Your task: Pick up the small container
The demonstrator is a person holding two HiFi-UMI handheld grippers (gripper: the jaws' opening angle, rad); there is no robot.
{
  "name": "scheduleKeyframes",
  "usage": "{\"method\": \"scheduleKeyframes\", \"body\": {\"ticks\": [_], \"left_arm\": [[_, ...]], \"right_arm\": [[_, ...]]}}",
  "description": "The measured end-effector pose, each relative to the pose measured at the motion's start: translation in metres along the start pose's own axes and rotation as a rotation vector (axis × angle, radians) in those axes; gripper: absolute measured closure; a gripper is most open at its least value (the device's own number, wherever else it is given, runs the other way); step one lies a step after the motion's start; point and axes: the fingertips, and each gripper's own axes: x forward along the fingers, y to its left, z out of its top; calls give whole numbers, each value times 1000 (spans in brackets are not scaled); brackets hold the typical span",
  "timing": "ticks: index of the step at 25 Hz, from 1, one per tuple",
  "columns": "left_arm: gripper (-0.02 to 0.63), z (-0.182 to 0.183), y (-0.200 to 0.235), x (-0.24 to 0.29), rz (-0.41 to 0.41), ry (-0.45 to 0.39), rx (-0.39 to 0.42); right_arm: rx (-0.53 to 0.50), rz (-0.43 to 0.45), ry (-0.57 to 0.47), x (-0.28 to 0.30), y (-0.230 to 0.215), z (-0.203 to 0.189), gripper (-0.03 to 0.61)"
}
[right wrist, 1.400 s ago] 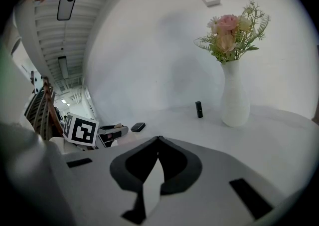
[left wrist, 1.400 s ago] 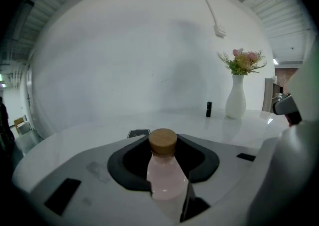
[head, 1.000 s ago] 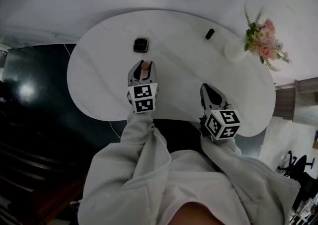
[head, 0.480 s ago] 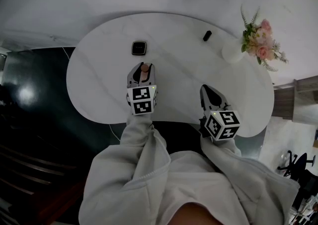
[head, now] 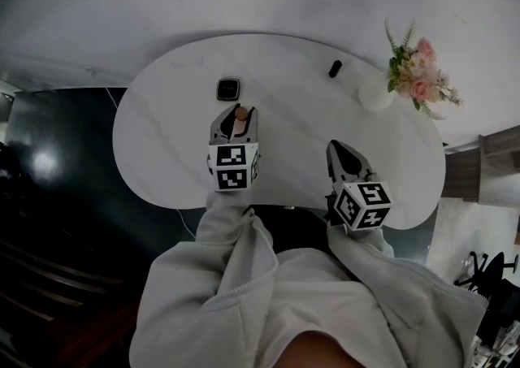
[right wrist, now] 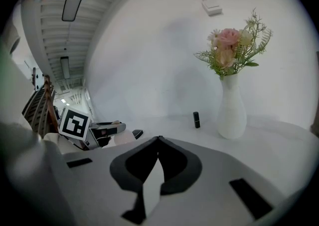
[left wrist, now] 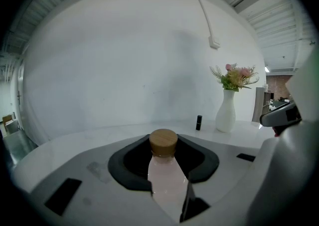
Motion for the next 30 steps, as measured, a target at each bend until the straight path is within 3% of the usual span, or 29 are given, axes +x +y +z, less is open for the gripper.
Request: {"method": "scheduleKeyframes", "body": {"ticks": [9,20,30], "left_arm": [[482,34,-5,-16,-50,-12,40],[482,70,3,-47,-46,-54,81],[482,90,10,-80,-41,-113,64]], "right_arm": [[-8,7,-36,-2,-7,19,529],[-69,40,-81,6,-6,54,529],[-108,44,-145,7,-3,84,529]]}}
